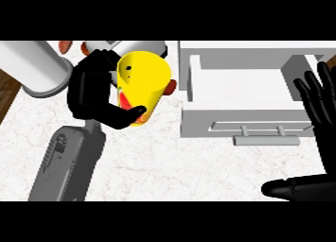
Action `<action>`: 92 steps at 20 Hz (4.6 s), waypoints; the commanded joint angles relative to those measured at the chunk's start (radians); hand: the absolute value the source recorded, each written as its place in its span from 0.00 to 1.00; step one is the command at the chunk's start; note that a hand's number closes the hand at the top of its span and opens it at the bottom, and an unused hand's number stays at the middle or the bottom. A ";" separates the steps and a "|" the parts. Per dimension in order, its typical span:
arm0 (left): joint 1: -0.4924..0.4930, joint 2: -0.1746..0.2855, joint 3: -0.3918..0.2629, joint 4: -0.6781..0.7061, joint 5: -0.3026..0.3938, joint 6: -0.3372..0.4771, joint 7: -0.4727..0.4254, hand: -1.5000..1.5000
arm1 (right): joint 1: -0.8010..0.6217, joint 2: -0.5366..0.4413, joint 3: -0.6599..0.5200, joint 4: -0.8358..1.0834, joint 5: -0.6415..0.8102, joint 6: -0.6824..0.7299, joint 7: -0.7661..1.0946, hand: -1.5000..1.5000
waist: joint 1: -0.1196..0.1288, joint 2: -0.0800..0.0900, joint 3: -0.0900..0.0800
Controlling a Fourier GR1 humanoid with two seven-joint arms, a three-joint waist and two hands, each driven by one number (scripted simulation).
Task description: Pick up the cup, place it into the drawer and close the drawer
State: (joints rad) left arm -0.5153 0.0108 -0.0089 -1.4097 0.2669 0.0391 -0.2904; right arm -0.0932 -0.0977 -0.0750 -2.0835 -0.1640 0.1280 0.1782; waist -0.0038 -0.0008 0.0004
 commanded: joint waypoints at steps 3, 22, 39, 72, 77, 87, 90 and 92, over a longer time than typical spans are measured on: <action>-0.163 -0.010 -0.037 0.083 -0.028 0.109 0.059 1.00 | -0.013 -0.024 -0.040 -0.007 -0.033 0.013 0.012 0.00 | -0.005 0.001 0.000; -0.635 -0.011 -0.098 0.577 0.021 0.308 0.098 1.00 | 0.021 -0.004 -0.017 0.069 -0.002 0.048 -0.086 0.00 | -0.025 0.007 0.000; -0.779 -0.011 -0.369 0.964 0.257 0.375 -0.076 1.00 | 0.027 -0.013 -0.011 0.068 -0.028 0.079 -0.084 0.00 | -0.070 0.017 0.001; -0.792 0.026 -0.425 0.883 0.539 0.313 -0.159 0.00 | -0.020 -0.052 -0.049 0.045 -0.186 0.158 -0.041 1.00 | -0.008 0.003 0.000; -0.646 0.089 -0.418 0.727 0.536 0.347 -0.174 0.00 | 0.057 -0.148 -0.047 -0.016 -0.108 0.243 -0.029 1.00 | 0.023 -0.009 -0.001; -0.292 0.291 -0.427 0.298 0.538 0.397 -0.056 0.00 | 0.093 -0.185 0.015 -0.005 0.109 0.271 -0.047 1.00 | 0.049 -0.012 -0.001; -0.209 0.378 -0.382 0.198 0.555 0.363 -0.003 0.00 | 0.067 -0.165 0.053 0.046 0.161 0.258 -0.043 1.00 | 0.030 -0.005 -0.001; -0.101 0.401 -0.367 0.134 0.555 0.336 -0.038 0.00 | 0.096 -0.143 0.064 0.056 0.218 0.234 -0.083 1.00 | 0.024 -0.004 -0.001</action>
State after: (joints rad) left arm -0.7629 0.3461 -0.4015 -1.1591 0.8177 0.4129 -0.3242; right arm -0.0028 -0.2574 -0.0393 -2.0561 -0.0277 0.3817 0.1162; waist 0.0307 -0.0084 0.0000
